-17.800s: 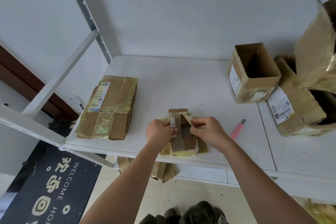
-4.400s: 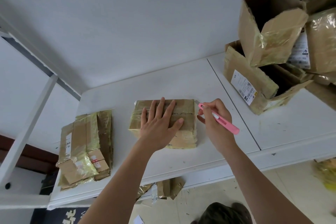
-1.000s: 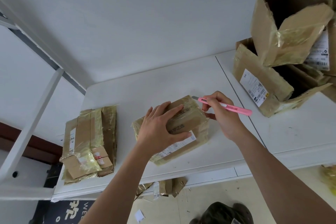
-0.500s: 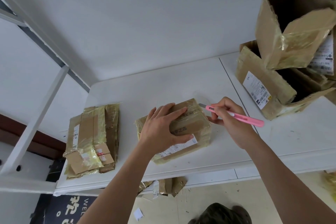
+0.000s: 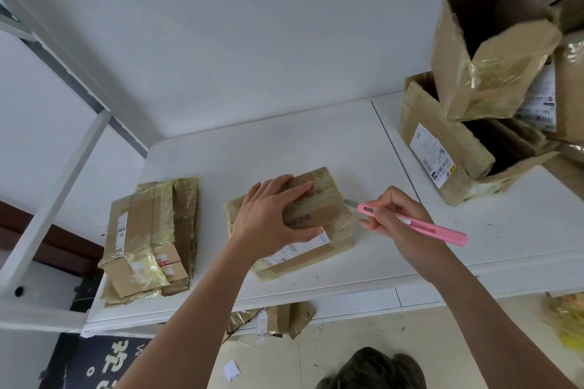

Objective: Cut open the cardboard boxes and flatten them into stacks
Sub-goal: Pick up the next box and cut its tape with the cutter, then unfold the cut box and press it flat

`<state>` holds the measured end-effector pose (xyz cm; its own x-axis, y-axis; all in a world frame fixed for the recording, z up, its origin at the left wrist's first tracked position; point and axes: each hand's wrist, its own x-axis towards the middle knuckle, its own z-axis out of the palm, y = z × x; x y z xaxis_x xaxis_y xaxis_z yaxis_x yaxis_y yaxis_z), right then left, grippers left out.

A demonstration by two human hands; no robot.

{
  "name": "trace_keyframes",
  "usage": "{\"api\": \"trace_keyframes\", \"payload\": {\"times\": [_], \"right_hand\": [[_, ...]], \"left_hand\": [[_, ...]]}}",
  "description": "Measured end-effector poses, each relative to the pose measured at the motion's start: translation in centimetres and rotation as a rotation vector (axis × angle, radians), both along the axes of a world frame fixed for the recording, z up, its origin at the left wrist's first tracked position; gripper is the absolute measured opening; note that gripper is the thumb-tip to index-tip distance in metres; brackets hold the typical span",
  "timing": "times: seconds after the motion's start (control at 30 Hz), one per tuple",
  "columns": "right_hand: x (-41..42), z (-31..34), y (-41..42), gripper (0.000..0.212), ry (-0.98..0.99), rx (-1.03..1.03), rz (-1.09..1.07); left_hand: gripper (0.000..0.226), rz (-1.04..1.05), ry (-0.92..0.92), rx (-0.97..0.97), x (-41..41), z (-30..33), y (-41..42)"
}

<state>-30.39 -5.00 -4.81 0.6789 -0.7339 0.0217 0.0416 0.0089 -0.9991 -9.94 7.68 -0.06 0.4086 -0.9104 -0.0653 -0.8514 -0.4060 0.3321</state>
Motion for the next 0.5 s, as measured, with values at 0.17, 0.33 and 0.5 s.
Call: {"api": "trace_keyframes", "payload": {"times": [0.17, 0.33, 0.5], "right_hand": [[-1.2, 1.2, -0.4, 0.017, 0.002, -0.057, -0.015], [-0.8, -1.2, -1.8, 0.006, 0.185, -0.395, -0.187], [-1.8, -5.8, -3.9, 0.029, 0.956, -0.822, -0.106]], "left_hand": [[0.083, 0.067, 0.002, 0.025, 0.0, -0.1, -0.2], [0.083, 0.329, -0.004, 0.036, 1.0, -0.2, -1.3], [0.057, 0.368, 0.171, 0.045, 1.9, 0.7, -1.1]]}}
